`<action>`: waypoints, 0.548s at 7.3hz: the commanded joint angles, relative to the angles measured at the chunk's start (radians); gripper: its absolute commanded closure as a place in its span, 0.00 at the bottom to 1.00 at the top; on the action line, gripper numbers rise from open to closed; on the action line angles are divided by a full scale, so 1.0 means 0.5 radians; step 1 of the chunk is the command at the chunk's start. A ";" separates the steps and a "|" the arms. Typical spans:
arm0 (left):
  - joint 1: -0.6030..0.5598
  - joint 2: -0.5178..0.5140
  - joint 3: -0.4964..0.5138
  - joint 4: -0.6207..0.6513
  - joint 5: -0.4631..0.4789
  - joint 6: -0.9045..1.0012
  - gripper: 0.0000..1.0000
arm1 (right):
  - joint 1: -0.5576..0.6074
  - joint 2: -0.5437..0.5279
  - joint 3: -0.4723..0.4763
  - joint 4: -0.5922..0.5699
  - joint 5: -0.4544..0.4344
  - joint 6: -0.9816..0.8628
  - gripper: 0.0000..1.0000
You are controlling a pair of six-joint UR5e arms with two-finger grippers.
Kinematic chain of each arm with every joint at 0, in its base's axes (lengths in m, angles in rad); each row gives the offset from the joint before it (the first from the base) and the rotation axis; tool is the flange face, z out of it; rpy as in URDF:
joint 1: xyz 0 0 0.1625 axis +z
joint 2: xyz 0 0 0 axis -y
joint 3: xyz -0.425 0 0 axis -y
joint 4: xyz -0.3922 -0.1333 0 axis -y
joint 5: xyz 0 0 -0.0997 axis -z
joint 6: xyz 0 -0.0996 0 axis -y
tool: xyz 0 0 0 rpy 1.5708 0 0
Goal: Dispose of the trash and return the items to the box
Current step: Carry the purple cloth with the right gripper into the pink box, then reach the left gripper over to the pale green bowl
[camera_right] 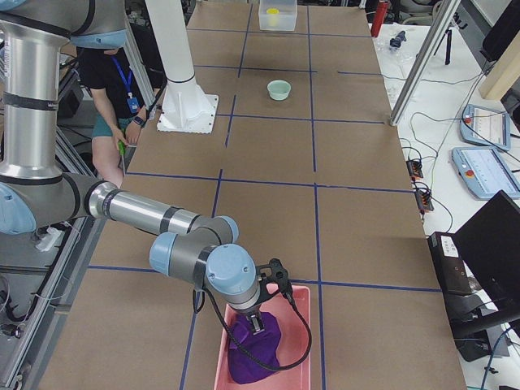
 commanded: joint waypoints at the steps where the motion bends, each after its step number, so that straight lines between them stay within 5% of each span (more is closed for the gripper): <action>1: 0.441 -0.099 -0.304 0.128 0.265 -0.756 0.00 | -0.138 -0.015 -0.013 0.409 0.031 0.670 0.00; 4: 1.113 -0.289 -0.453 0.196 0.712 -1.664 0.00 | -0.197 -0.036 -0.016 0.534 0.028 0.737 0.00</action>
